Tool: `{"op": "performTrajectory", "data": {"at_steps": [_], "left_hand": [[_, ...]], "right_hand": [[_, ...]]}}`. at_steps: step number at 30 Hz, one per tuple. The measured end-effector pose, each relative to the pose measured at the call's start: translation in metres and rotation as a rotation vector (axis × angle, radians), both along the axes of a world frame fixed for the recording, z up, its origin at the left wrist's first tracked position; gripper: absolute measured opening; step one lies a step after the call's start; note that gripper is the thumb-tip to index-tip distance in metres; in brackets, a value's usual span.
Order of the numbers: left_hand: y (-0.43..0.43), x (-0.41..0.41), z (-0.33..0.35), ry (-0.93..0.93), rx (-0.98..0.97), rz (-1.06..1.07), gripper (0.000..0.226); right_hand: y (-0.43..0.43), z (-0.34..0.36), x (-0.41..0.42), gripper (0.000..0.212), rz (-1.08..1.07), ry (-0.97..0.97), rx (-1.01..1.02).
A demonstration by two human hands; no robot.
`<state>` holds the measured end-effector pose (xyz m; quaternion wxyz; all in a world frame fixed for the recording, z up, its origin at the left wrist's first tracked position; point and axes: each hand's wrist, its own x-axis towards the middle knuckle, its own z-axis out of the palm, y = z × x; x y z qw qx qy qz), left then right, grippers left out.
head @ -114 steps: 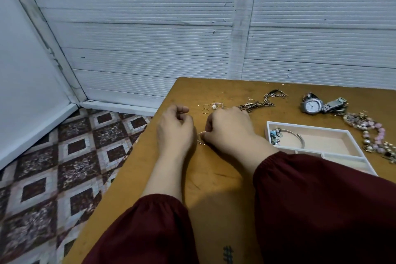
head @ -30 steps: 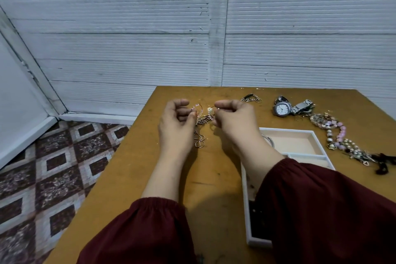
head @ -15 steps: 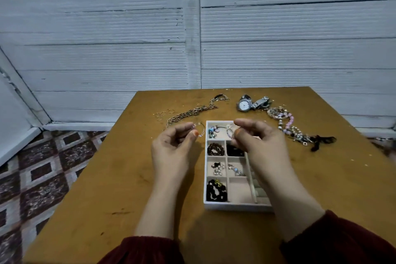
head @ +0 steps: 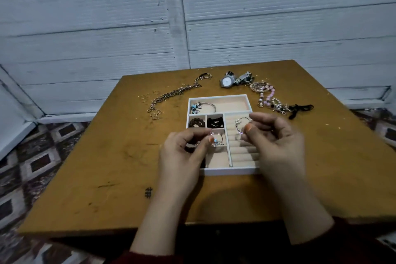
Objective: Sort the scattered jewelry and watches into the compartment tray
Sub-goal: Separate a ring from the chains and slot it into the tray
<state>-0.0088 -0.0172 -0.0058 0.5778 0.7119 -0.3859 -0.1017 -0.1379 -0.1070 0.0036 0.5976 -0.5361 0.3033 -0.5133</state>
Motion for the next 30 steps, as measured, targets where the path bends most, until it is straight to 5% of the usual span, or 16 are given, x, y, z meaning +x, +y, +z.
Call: {"op": "performTrajectory", "data": {"at_steps": [22, 30], "left_hand": [[0.001, -0.005, 0.014, -0.649, 0.469, -0.045, 0.014], [-0.008, -0.007, 0.014, -0.636, 0.578, -0.046, 0.016]], "right_hand": [[-0.004, -0.006, 0.0, 0.019, 0.025, 0.006, 0.029], [-0.004, -0.005, 0.0, 0.02, 0.027, 0.012, 0.036]]}}
